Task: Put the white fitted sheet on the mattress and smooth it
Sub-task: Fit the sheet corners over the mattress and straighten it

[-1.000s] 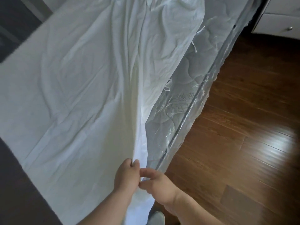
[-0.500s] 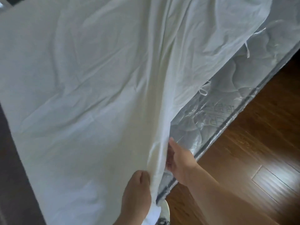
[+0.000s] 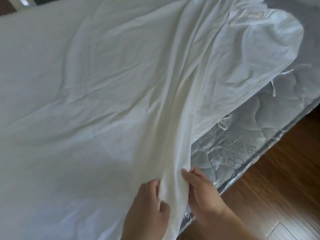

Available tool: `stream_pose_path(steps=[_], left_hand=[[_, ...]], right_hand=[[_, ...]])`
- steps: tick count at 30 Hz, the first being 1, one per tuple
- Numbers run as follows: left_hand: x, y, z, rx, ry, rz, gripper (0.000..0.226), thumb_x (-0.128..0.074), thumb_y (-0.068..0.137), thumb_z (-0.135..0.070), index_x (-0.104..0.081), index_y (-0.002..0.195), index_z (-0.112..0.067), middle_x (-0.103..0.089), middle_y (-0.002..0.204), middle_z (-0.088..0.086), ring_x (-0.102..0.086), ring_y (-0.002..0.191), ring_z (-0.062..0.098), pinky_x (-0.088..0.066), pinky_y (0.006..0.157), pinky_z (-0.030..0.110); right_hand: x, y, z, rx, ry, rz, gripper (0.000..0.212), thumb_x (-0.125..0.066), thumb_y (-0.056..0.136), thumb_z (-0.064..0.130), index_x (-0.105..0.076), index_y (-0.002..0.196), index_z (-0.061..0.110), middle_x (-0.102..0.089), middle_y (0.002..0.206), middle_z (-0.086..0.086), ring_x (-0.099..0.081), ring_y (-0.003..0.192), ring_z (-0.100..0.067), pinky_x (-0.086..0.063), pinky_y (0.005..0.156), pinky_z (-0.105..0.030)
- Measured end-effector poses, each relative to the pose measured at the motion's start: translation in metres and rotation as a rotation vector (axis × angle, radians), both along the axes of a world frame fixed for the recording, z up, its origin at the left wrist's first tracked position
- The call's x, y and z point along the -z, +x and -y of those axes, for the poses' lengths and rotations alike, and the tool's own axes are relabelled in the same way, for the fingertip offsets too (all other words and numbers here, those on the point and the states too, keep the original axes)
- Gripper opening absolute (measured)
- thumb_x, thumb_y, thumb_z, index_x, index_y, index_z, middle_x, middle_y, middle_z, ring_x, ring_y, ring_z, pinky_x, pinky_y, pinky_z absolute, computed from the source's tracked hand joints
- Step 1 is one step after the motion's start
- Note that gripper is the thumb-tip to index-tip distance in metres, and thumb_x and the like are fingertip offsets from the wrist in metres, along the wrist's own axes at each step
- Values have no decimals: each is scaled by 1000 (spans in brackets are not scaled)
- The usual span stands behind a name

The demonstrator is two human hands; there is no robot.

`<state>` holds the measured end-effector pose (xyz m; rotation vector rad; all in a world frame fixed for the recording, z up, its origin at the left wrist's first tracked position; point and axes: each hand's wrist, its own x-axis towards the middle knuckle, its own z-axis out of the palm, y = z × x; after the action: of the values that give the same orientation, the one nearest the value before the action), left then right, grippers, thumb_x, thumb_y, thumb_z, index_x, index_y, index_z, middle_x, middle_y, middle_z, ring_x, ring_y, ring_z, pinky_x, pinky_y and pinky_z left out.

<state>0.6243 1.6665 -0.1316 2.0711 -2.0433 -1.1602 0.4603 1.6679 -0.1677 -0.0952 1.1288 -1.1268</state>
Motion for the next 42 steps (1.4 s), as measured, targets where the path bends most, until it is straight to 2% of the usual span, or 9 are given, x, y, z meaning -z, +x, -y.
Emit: stream_pose_path(steps=[3,8,16,23,30,33,35,40,42], left_hand=[[16,-27,14,-18,-171,-126,78,-33,74,-73,-35,145,-40,-41,139,-26,-47,127,-1,-42,100,21],[45,-46,28,77,-307,-106,43,-45,93,-68,-41,128,-43,-58,126,-23,-58,115,6,-47,93,30],[82,-20,-1,-90,-341,-263,24,-52,101,-39,-59,124,-34,-65,89,-15,-61,80,7,-46,74,29],[70,-24,-30,-163,-395,-303,21,-46,105,-31,-54,123,-38,-62,90,-11,-60,75,16,-45,68,32],[67,-26,-89,53,-432,-101,28,-51,98,-25,-64,121,-33,-58,123,-9,-63,106,12,-52,92,30],[51,-36,-123,134,-452,-140,35,-54,96,-34,-59,131,-32,-52,134,-9,-58,118,13,-48,101,33],[38,-48,-136,220,-498,-162,42,-53,98,-48,-53,136,-31,-48,139,-10,-54,123,13,-47,104,37],[2,-80,-164,408,-641,-18,82,-53,81,-82,-34,143,-34,-44,144,-9,-52,123,19,-52,94,43],[0,-93,-164,452,-722,82,87,-58,80,-79,-27,146,-31,-44,143,-3,-54,121,25,-54,90,44]], right_hand=[[6,-9,10,-17,-148,171,48,-50,101,31,-57,135,-2,-59,134,-34,-57,128,-48,-39,114,-61],[26,-26,22,2,-240,201,67,-43,98,62,-70,129,9,-66,132,-22,-64,123,-38,-41,113,-52],[55,-32,-13,-28,-400,220,38,-45,104,12,-60,139,10,-61,136,-26,-59,126,-45,-48,105,-57],[54,-63,-58,-58,-374,7,39,-39,105,10,-60,137,4,-66,133,-21,-62,124,-42,-44,109,-63],[30,-94,-115,226,-474,-134,34,-51,103,10,-61,133,0,-66,131,-22,-64,122,-40,-48,107,-55],[1,-100,-134,267,-500,-193,34,-53,101,6,-61,134,6,-70,128,-16,-70,103,-30,-59,80,-38],[-12,-101,-141,301,-474,-287,36,-53,100,4,-62,134,13,-73,121,-10,-62,79,-16,-44,53,-25],[-38,-97,-170,364,-455,-397,42,-60,94,2,-67,131,21,-73,108,-9,-52,78,-21,-42,56,-27],[-39,-98,-178,326,-481,-714,42,-59,95,5,-68,131,25,-68,95,-1,-52,74,-16,-46,64,-28]])
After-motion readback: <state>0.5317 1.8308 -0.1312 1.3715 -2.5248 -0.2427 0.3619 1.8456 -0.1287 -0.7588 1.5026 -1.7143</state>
